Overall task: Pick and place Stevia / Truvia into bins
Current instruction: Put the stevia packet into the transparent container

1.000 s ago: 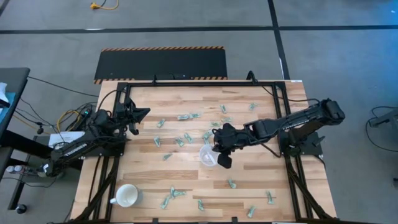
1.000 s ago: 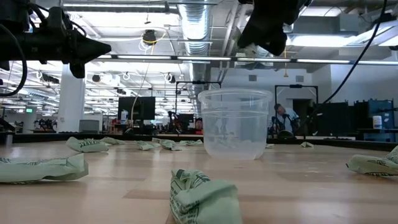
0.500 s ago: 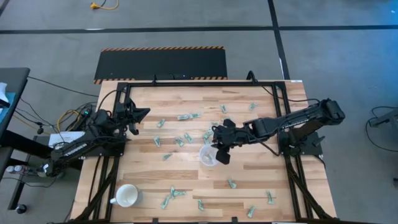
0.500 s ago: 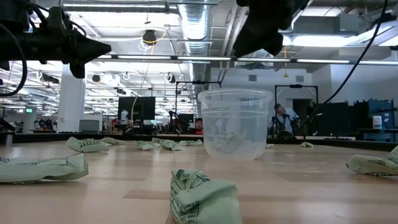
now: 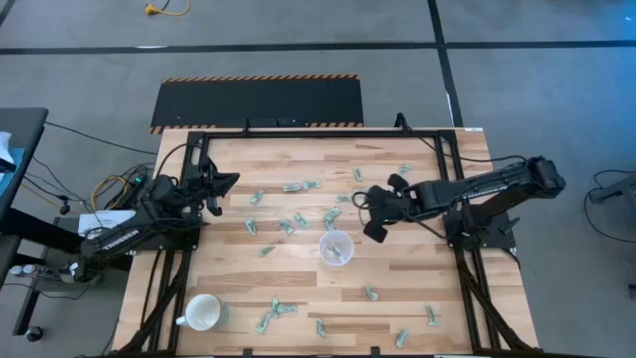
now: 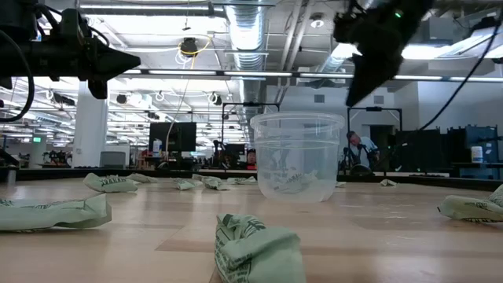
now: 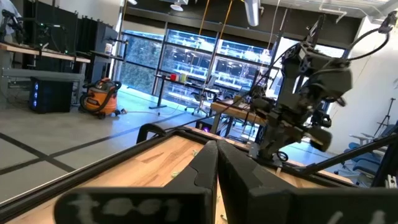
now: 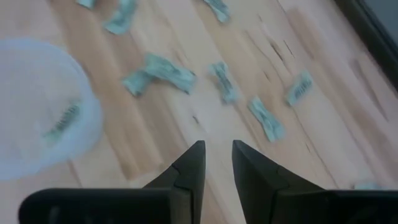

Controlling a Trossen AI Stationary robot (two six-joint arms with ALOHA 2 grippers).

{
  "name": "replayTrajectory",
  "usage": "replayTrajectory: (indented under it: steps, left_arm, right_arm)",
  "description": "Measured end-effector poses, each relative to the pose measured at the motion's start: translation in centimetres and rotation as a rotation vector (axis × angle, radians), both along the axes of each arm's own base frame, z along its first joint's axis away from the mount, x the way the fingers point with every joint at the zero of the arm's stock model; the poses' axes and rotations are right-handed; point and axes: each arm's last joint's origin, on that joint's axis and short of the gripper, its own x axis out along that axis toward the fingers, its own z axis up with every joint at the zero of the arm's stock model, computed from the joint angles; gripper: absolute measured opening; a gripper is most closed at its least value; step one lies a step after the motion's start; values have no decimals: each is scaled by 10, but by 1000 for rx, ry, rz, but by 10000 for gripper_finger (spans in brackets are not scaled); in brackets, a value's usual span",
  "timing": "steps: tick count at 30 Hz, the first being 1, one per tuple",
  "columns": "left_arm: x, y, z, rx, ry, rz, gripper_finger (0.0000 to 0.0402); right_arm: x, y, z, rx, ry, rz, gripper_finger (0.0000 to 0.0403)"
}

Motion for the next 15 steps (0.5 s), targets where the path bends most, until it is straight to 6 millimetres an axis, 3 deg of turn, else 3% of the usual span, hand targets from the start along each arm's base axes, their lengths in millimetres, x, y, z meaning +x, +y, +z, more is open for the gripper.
replayTrajectory:
  steps: [4, 7, 15]
  left_arm:
    - [1, 0, -2, 6, 28, -22, 0]
    - [2, -1, -3, 13, 38, -77, 0]
    - [14, 4, 12, -17, 139, -106, 0]
  right_arm:
    - [-22, -7, -17, 52, -70, -99, 70]
    - [-28, -7, -30, 89, -169, -113, 70]
    - [-27, -8, -54, 48, -317, -10, 70]
